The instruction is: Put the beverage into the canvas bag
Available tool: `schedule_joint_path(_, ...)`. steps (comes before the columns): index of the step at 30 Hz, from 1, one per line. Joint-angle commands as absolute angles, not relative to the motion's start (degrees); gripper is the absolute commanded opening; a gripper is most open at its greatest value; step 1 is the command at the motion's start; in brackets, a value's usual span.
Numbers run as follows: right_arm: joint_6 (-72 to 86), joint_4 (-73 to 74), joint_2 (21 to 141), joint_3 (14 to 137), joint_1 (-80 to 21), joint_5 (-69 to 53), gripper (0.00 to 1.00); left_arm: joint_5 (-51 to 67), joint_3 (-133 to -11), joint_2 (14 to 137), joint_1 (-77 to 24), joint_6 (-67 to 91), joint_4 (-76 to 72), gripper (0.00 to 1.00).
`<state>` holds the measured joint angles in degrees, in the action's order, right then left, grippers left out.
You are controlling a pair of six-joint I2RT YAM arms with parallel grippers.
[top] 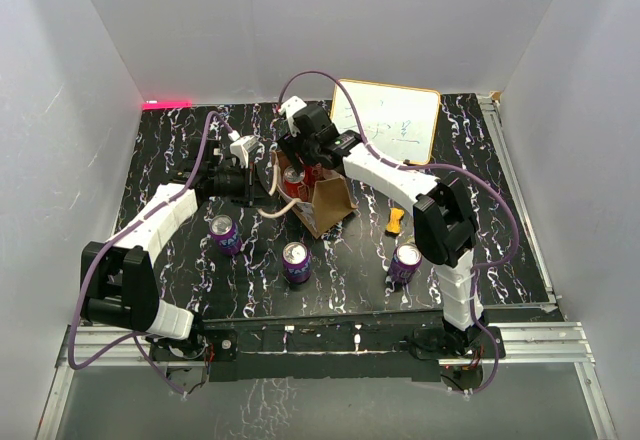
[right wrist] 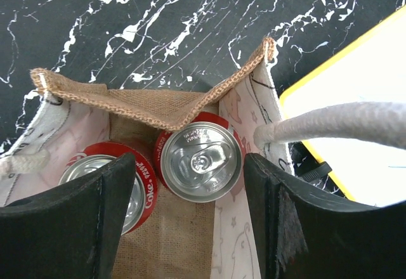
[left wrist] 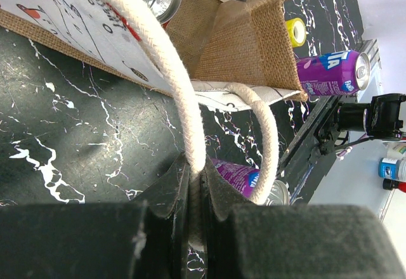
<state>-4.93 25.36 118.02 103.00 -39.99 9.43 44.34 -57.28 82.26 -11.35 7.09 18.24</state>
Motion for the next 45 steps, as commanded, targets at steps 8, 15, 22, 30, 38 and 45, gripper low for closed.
schedule_joint_path(8, -2.78, 23.60, 114.92, 108.55, -40.32, 6.02, 0.69, 46.05, -58.71, 81.30, -11.21, 7.12, 19.34, 0.00)
schedule_joint_path(15, 2.54, 23.64, 114.46, 107.55, -39.78, 1.28, 0.65, 46.05, -58.81, 81.36, -11.25, 7.25, 19.36, 0.00)
schedule_joint_path(22, 6.62, 22.13, 113.67, 106.06, -39.22, -7.91, 0.64, 47.30, -58.84, 81.71, -11.17, 9.49, 18.43, 0.00)
schedule_joint_path(30, 11.06, 18.98, 112.99, 105.21, -38.76, -13.41, 0.62, 50.34, -58.72, 82.27, -11.15, 11.87, 17.43, 0.00)
schedule_joint_path(38, 10.77, 16.83, 111.64, 105.36, -38.33, -15.07, 0.61, 52.47, -58.62, 82.81, -10.67, 14.09, 16.30, 0.00)
schedule_joint_path(45, 6.91, 17.54, 106.50, 104.99, -37.58, -13.77, 0.62, 52.26, -58.23, 82.79, -10.63, 14.00, 15.95, 0.00)
